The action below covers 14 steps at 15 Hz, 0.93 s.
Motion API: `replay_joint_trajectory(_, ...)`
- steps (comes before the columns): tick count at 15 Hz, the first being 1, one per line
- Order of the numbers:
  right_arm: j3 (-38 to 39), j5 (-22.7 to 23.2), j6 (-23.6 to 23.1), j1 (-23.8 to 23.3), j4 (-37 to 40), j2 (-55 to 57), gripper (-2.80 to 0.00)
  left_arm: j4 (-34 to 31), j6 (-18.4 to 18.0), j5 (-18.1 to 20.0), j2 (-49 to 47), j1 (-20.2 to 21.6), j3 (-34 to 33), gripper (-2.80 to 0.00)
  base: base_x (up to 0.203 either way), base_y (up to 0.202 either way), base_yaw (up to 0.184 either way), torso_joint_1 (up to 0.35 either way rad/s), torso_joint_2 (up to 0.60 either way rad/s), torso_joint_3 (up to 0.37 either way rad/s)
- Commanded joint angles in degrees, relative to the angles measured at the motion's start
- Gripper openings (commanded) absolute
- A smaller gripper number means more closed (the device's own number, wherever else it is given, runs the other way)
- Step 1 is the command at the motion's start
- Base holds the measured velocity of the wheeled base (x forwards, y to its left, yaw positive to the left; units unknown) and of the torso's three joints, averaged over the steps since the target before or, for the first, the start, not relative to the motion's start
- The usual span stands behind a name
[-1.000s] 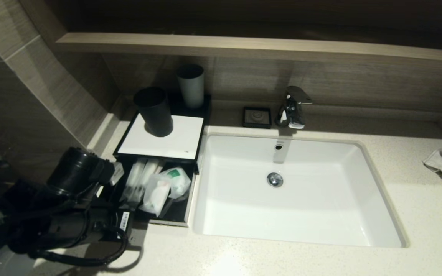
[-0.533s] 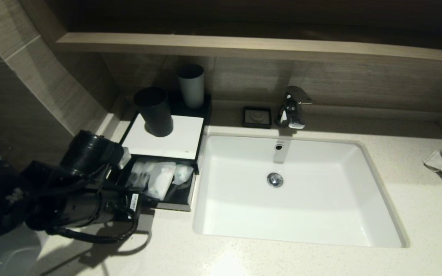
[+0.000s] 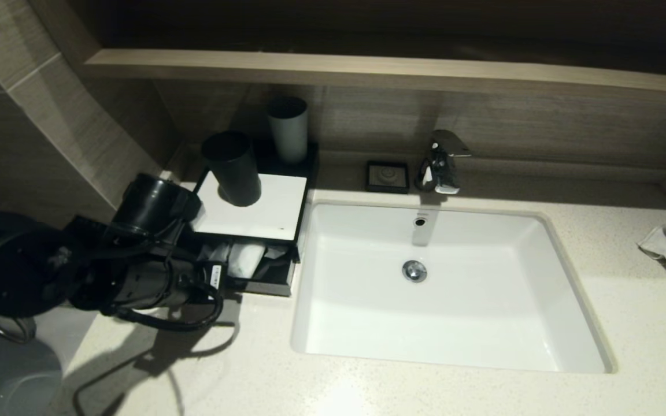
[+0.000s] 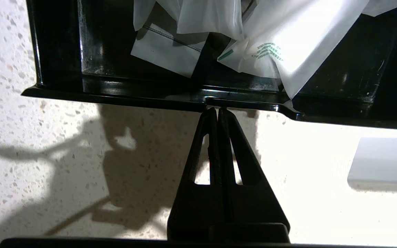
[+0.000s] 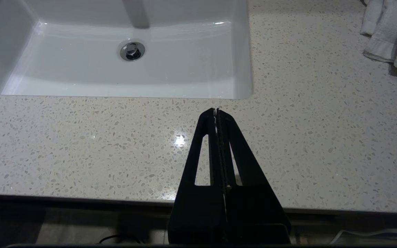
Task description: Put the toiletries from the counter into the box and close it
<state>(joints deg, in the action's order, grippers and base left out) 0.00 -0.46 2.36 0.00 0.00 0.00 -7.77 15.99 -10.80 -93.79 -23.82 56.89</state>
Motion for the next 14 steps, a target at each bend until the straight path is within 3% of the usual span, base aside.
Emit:
replay_joint_trajectory(1, 0.0, 0.0, 0.0, 0.0, 0.0, 0.0, -2.8, -0.1, 0.1, -0.1, -1.7, 0.5, 2.7, -2.8, 0.0, 0.0, 0.0, 0.0, 0.0, 0.0)
replay_joint_trajectory(14, 0.0, -0.1, 0.0, 0.0, 0.0, 0.0, -2.8, 0.4, 0.1, -1.3, -4.5, 0.8, 8.6, -2.8, 0.0, 0.0, 0.0, 0.0, 0.0, 0.0)
